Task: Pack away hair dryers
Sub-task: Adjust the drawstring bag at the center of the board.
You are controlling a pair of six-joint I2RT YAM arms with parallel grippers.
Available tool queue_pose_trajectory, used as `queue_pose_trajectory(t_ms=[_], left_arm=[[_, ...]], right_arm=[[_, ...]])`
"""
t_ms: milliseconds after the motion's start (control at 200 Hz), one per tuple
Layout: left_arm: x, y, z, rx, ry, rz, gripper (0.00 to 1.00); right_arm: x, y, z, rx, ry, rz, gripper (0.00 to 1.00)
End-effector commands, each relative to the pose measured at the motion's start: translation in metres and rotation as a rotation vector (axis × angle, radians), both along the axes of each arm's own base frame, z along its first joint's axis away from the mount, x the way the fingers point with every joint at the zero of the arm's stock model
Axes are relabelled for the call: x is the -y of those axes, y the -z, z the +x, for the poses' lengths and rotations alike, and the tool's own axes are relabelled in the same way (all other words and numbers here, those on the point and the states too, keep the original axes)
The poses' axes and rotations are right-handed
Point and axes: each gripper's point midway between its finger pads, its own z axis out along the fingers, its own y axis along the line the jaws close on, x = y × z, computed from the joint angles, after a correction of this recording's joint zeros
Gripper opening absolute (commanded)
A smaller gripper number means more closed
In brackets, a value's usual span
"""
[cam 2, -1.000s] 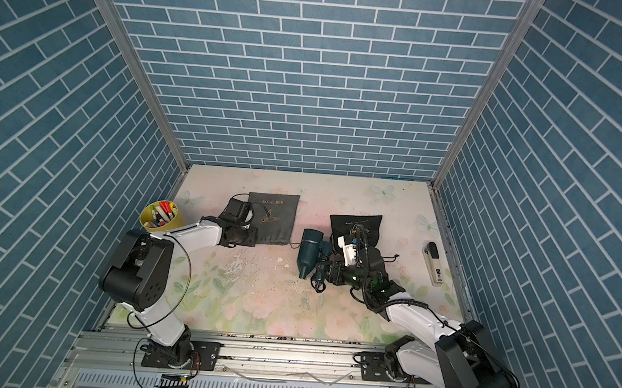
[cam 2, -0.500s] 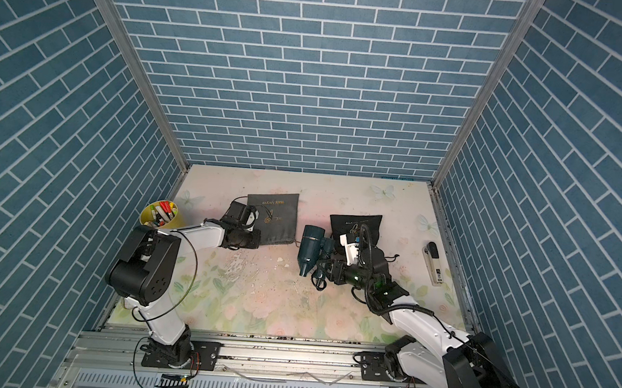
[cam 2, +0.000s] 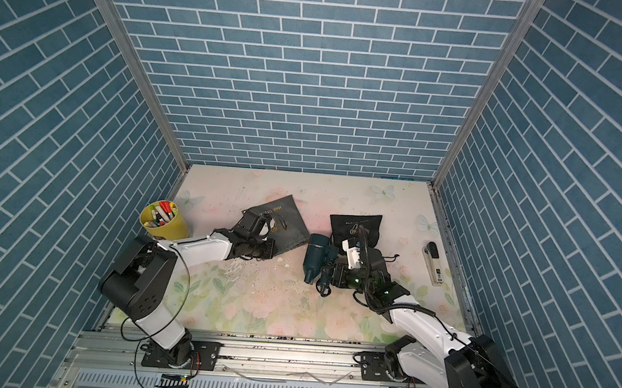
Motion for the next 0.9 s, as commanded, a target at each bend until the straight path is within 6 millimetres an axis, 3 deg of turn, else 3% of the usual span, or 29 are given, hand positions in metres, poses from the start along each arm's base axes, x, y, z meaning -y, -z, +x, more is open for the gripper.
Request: queue_pose_trajectory(t_ms=[0, 100, 175, 455, 895], left_arm=[[-0.002, -0.03, -0.002, 0.039, 0.012, 0.014, 0.26], [-0.013, -0.049, 0.005, 0.08, 0.053, 0.127, 0.33], [-0.017, -0.051, 0.01, 0.084, 0.092, 0.199, 0.38], [-0.021, -0.014, -0.001, 0.005, 0.214, 0.292, 0.46], [0.002, 0.021, -0.002, -0.093, 0.264, 0.185, 0.41]], right_arm=[[-0.005, -0.038, 0.019, 0.065, 0.02, 0.021, 0.0], [-0.009, -0.044, 0.024, 0.053, 0.011, 0.005, 0.0], [-0.012, -0.046, 0.03, 0.048, 0.015, 0.003, 0.0], [-0.016, -0.048, 0.044, 0.023, 0.035, 0.001, 0.0], [-0.019, -0.039, 0.06, -0.04, 0.033, 0.006, 0.0]])
